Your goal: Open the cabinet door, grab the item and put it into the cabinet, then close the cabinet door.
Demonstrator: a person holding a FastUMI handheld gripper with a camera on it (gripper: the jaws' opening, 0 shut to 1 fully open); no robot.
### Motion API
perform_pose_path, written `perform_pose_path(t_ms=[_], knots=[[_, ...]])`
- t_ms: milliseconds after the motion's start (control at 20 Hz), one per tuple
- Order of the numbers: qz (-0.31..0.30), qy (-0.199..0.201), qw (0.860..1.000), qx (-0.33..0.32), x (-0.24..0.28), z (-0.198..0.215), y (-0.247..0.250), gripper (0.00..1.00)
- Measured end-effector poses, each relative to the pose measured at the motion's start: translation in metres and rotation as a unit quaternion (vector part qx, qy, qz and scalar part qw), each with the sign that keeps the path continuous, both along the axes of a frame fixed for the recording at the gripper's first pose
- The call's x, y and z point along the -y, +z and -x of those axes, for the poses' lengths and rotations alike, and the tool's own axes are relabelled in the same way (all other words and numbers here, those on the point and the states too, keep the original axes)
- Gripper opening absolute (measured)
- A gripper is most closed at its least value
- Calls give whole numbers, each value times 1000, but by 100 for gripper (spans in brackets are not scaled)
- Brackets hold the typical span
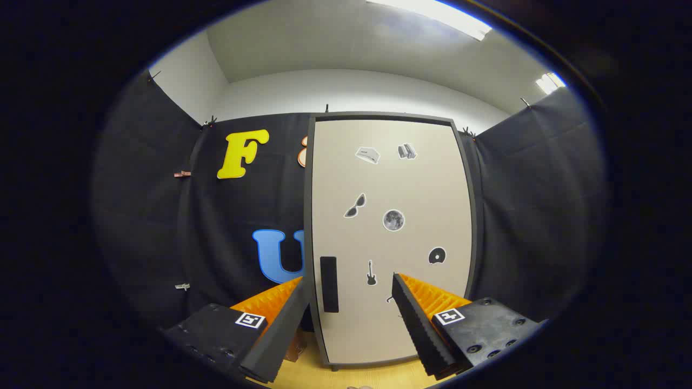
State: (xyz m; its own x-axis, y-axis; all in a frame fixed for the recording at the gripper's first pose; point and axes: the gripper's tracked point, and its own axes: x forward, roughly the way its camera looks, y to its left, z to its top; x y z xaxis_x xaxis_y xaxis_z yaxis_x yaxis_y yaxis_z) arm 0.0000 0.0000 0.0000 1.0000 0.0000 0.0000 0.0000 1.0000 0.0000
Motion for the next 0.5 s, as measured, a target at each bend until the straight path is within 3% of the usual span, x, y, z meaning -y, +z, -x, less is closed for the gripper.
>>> perform_pose_path(t_ms=[500], knots=[[0,-12,1000,-3,1,-9,-6,97]])
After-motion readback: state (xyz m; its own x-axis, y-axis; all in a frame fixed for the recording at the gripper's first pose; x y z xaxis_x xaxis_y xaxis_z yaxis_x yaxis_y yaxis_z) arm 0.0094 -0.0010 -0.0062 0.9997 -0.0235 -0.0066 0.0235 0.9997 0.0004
